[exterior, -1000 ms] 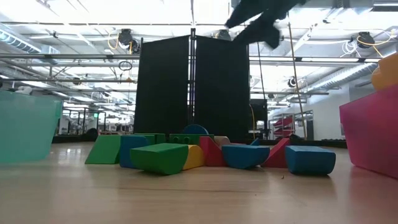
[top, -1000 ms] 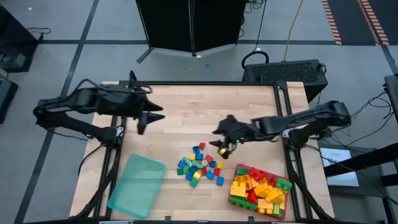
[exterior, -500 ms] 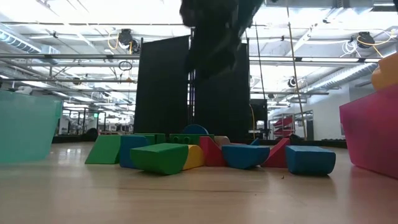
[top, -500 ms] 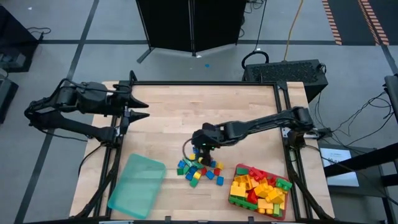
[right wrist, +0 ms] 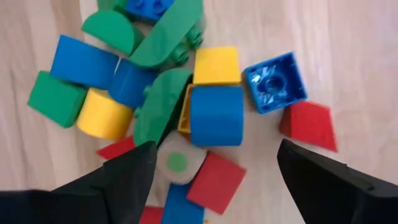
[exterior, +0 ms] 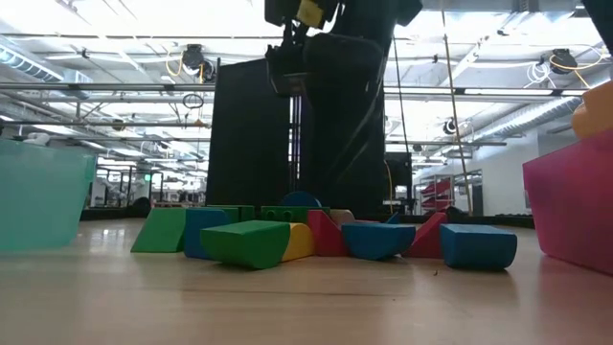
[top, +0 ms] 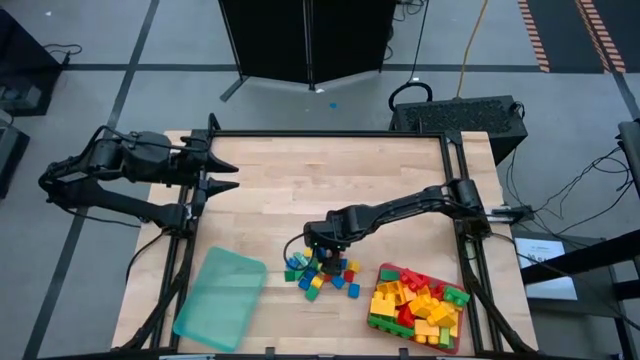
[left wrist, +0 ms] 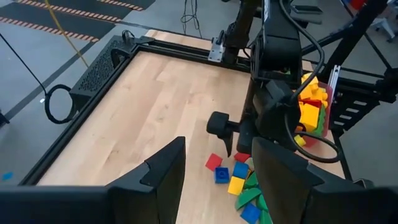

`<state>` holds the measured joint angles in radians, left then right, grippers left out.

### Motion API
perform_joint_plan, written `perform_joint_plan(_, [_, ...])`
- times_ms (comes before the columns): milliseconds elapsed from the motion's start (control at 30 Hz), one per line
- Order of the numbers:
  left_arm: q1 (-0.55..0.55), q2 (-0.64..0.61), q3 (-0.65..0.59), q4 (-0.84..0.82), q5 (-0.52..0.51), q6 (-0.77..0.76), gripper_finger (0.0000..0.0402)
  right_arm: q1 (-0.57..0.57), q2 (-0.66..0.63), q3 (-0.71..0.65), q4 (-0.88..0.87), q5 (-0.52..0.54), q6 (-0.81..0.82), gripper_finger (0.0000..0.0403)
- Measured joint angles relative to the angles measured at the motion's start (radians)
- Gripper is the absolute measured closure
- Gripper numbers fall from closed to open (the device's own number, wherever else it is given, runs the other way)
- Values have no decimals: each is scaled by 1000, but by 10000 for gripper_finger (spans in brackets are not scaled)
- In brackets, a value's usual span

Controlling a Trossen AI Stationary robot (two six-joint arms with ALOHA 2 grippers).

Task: Sort blocks by size
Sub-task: Put the blue block into the blue bin

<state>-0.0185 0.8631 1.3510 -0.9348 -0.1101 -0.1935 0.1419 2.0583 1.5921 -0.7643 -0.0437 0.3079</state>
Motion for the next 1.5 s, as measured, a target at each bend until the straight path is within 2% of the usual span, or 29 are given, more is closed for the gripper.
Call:
perform_joint_plan(267, [0, 0, 0, -3, 0, -2, 214, -18, 0, 0, 60, 19, -33, 87])
perform_joint_plan(900, [0, -5, 0, -48, 0, -7, 214, -16, 55, 0, 98, -14, -17, 109])
perform_joint_plan(1067, [0, -8, 0, -48, 0, -7, 214, -17, 55, 0, 102, -14, -22, 155])
perform_joint_plan(1400, [0, -9, 0, -48, 0, -2, 214, -17, 55, 0, 104, -14, -22, 290])
perform_joint_plan(1500, [0, -9, 0, -48, 0, -2, 214, -16, 55, 0, 104, -14, -21, 293])
